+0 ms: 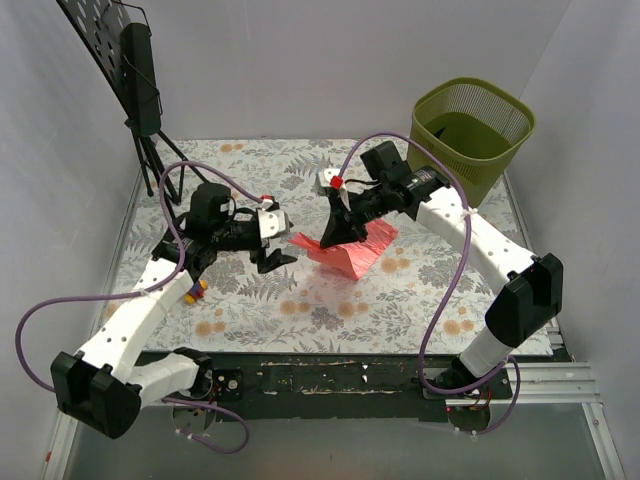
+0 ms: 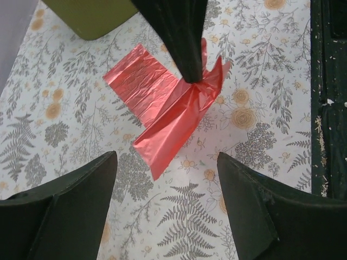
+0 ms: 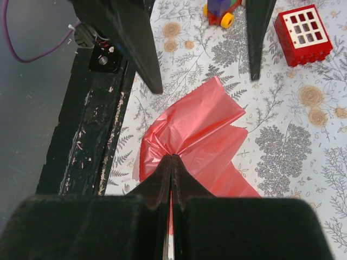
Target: Put the trash bags into the trash bin
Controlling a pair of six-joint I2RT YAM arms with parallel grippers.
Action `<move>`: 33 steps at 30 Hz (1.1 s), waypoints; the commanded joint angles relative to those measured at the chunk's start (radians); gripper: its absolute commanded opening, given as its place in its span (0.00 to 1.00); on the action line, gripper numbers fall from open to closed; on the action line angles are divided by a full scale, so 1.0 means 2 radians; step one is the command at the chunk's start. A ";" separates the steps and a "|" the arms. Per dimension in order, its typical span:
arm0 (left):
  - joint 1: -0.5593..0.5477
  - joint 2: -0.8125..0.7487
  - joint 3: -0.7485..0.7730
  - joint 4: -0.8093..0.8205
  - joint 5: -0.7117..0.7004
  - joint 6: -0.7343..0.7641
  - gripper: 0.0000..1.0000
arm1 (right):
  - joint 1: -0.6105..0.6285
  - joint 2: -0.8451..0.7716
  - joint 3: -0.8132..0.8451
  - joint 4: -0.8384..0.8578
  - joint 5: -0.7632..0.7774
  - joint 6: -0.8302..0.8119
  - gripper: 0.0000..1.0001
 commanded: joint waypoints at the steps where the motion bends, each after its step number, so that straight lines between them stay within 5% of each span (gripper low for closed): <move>1: -0.027 -0.005 0.010 0.026 0.006 0.066 0.72 | -0.005 -0.006 0.035 -0.016 -0.003 0.012 0.01; 4: -0.029 -0.002 0.008 0.026 0.006 0.093 0.64 | -0.006 -0.009 0.034 -0.010 0.003 0.019 0.01; 12: -0.042 0.044 0.038 0.006 -0.012 0.117 0.23 | -0.007 -0.011 0.029 -0.002 0.013 0.024 0.01; 19: -0.056 0.061 0.051 -0.004 -0.010 0.114 0.00 | -0.010 -0.009 0.032 -0.001 0.012 0.025 0.01; 24: -0.061 0.052 0.048 -0.011 -0.011 0.119 0.00 | -0.017 -0.015 0.027 0.009 0.035 0.032 0.02; 25: -0.062 0.053 0.050 -0.016 -0.018 0.116 0.00 | -0.018 -0.019 0.028 0.014 0.059 0.034 0.20; 28: -0.066 0.063 0.072 -0.029 -0.045 0.084 0.00 | -0.027 -0.058 0.009 0.066 0.110 0.036 0.52; 33: -0.068 0.088 0.114 -0.062 -0.066 0.028 0.00 | -0.026 -0.137 -0.079 0.140 0.113 0.019 0.68</move>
